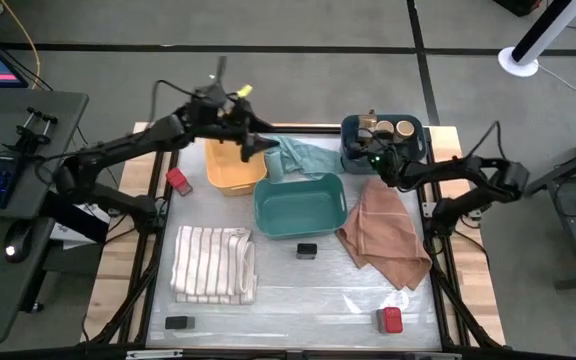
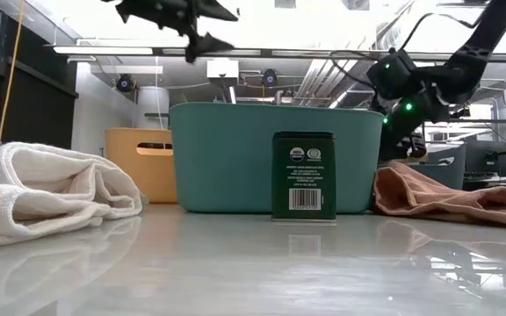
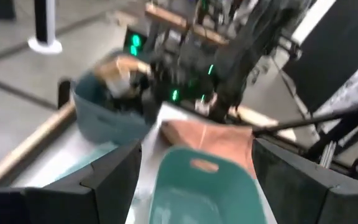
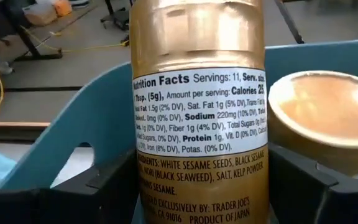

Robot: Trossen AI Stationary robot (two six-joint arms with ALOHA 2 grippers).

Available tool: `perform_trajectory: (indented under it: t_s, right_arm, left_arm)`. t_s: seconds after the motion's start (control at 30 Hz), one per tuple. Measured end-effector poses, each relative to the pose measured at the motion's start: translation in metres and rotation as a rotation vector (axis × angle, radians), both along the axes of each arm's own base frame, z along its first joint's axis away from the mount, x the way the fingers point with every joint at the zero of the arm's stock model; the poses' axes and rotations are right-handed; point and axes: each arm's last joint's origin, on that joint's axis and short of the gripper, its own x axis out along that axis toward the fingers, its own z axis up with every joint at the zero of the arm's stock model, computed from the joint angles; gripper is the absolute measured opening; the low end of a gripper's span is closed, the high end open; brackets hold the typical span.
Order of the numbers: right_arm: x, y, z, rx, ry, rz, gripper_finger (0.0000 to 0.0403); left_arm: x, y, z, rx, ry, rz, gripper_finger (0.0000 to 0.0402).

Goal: Sort spices by type
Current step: Put the gold seasoning bottle into the blue bin

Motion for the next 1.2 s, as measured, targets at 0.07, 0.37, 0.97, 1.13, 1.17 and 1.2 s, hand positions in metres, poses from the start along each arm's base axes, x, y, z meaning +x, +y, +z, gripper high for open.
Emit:
perform_trajectory:
  t_s: [0.07,0.37,0.97,1.13,1.17,1.2]
  right_arm:
    - [0.002,-0.001,-0.002,-0.004,-0.013,-0.012,0.0277]
    - [0.003,-0.002,-0.007,0.009,0.007,-0.01,0.0305]
    - [0.004,-0.001,-0.005,0.032,-0.012,0.052,0.034]
    - [0.014,-0.008,0.031,0.053,-0.072,0.148,0.0338]
    - [0.017,-0.013,0.039,0.1,-0.054,0.186,0.0335]
    - [0.02,-0.018,0.048,0.169,-0.025,0.23,0.0331]
  left_arm:
    - [-0.015,-0.004,0.016,0.032,-0.05,0.026,0.029]
    - [-0.077,-0.029,0.063,0.233,-0.154,0.225,0.029]
    - [-0.094,-0.038,0.057,0.212,-0.036,0.272,0.029]
    - [-0.094,-0.039,0.057,0.213,-0.037,0.272,0.029]
    - [-0.094,-0.038,0.057,0.213,-0.036,0.272,0.029]
    - [-0.094,-0.038,0.057,0.214,-0.036,0.273,0.029]
